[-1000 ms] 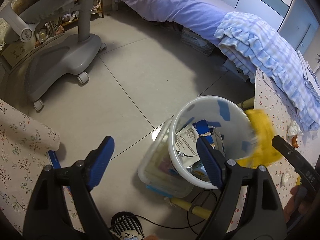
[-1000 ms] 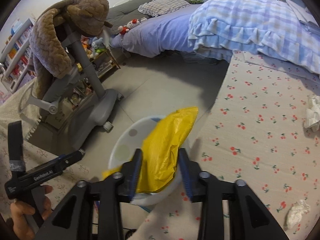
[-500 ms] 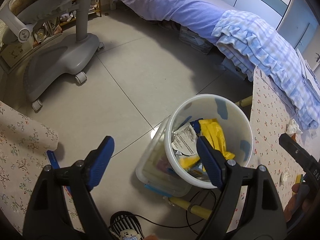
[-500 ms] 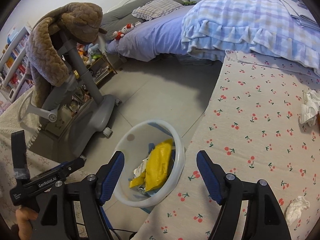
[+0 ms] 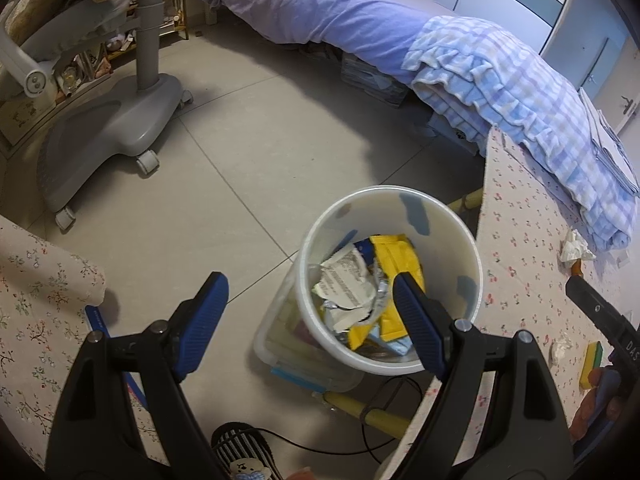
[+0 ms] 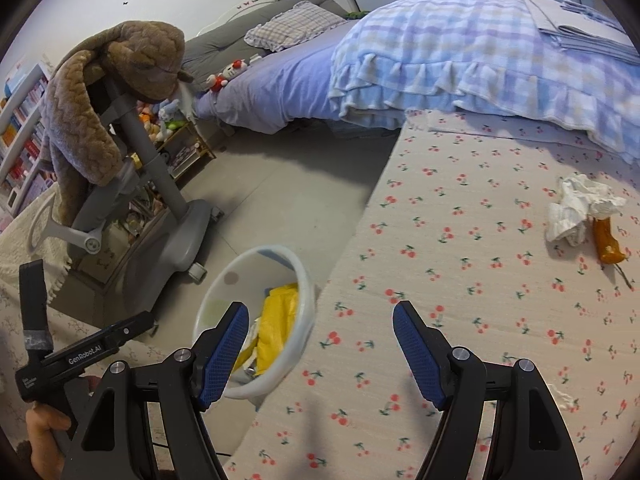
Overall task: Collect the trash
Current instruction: 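Move the right tool to the green sponge while the left moves to the white tissue, then grasp the green sponge with the right tool while the left grasps the white tissue, then carry the tissue into the bucket with the left tool while the right carries the sponge, then drop the green sponge into the bucket with the right tool, then move both open tools from the bucket to the tissue and orange scrap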
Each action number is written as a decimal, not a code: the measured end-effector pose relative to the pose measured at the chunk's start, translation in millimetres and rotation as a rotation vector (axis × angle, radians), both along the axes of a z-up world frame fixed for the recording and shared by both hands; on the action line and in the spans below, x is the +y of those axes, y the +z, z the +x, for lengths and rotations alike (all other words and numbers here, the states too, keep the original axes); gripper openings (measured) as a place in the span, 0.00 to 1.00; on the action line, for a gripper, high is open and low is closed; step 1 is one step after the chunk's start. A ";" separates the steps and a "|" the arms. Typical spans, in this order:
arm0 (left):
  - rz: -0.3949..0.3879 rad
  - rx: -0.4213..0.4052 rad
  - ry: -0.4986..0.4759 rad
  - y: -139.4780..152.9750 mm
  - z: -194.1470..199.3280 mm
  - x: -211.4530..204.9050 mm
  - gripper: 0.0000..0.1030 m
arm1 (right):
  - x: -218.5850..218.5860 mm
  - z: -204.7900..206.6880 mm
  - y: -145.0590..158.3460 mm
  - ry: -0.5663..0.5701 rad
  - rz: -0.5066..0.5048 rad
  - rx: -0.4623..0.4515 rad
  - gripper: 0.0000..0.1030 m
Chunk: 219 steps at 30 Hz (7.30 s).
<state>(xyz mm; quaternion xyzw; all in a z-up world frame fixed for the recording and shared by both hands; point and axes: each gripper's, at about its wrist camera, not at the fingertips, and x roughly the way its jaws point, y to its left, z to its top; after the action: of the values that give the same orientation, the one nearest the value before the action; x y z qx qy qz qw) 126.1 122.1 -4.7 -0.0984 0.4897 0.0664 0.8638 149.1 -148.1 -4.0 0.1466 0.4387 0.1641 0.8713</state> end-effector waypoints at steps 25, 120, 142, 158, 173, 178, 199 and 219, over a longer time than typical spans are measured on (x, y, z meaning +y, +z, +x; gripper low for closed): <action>-0.015 0.008 -0.218 -2.8 15.8 -131.8 0.82 | -139.7 -37.6 8.3 -0.186 -0.046 0.001 0.74; 0.075 -0.154 -0.471 -34.0 -31.6 -237.4 0.24 | -187.9 -81.1 -36.6 -0.213 -0.311 0.037 0.58; 0.089 -0.155 -0.289 -28.0 -27.8 -132.5 0.24 | -86.0 -48.8 -25.8 -0.053 -0.285 -0.003 0.58; 0.061 -0.143 -0.162 -25.1 -17.2 -68.0 0.25 | -20.3 -32.5 -23.9 0.045 -0.276 -0.023 0.58; 0.019 -0.033 -0.014 -7.0 -4.6 -7.0 0.74 | 40.1 -22.2 -28.1 0.139 -0.278 -0.032 0.58; -0.006 0.023 0.028 -13.6 -2.7 6.4 0.75 | 58.9 -16.0 -29.4 0.164 -0.267 -0.030 0.58; -0.067 0.030 0.090 -9.3 -6.7 28.2 0.75 | 85.5 -1.3 -11.0 0.169 -0.203 -0.110 0.76; 0.018 0.060 -0.045 -17.4 -12.5 -25.5 0.91 | -47.1 -32.3 6.5 -0.062 -0.195 -0.076 0.77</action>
<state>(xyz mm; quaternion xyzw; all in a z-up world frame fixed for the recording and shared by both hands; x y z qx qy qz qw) 113.6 96.5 -22.0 -0.0774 0.5170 0.0543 0.8507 116.8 -195.2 2.6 0.0683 0.4144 0.0991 0.9021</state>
